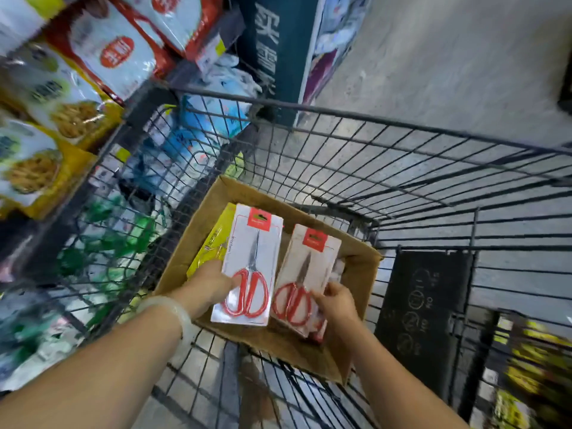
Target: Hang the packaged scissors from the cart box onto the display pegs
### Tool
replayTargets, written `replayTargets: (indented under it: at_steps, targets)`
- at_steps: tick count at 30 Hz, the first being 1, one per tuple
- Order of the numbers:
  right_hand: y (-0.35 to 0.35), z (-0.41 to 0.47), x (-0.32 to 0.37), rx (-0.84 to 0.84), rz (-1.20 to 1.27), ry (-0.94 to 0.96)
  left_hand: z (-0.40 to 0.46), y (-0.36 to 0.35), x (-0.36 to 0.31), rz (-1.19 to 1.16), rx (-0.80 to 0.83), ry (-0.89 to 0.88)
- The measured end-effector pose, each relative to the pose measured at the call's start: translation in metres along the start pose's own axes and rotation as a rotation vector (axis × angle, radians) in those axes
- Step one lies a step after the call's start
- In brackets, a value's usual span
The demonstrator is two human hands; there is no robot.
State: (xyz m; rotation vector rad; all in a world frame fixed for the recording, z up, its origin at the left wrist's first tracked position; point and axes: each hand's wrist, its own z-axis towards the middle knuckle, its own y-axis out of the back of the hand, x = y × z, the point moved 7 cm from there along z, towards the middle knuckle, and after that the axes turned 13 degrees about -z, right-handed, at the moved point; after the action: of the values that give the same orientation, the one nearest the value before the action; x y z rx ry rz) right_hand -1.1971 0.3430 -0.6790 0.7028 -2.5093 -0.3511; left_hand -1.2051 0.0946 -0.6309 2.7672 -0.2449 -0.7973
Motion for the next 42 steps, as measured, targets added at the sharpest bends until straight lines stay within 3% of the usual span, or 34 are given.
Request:
replayTargets:
  at_steps: [4,9,13,18,24,31,37,42]
  targets:
    - [0.004,-0.034,0.069,-0.046,-0.046,0.224,-0.036,0.032,-0.022,-0.196,0.002,-0.107]
    - [-0.021,-0.099,0.149,0.004,-0.006,0.438,-0.099,0.108,-0.023,-0.315,-0.124,-0.258]
    - [-0.084,-0.171,0.192,0.137,-0.072,0.588,-0.165,0.186,0.030,-0.440,-0.226,-0.304]
    - [-0.206,-0.285,0.205,0.274,-0.275,0.794,-0.276,0.264,0.148,-0.598,-0.334,-0.373]
    - [-0.397,-0.428,0.140,0.518,-0.528,0.926,-0.421,0.315,0.366,-0.783,-0.668,-0.275]
    - [-0.599,-0.622,0.019,0.833,-0.858,1.185,-0.600,0.306,0.598,-1.135,-1.049,-0.114]
    - [-0.708,-0.749,-0.082,1.028,-1.097,1.350,-0.709,0.274,0.720,-1.363,-1.384,-0.044]
    - [-0.779,-0.813,-0.146,1.115,-1.210,1.427,-0.753,0.256,0.809,-1.520,-1.526,-0.013]
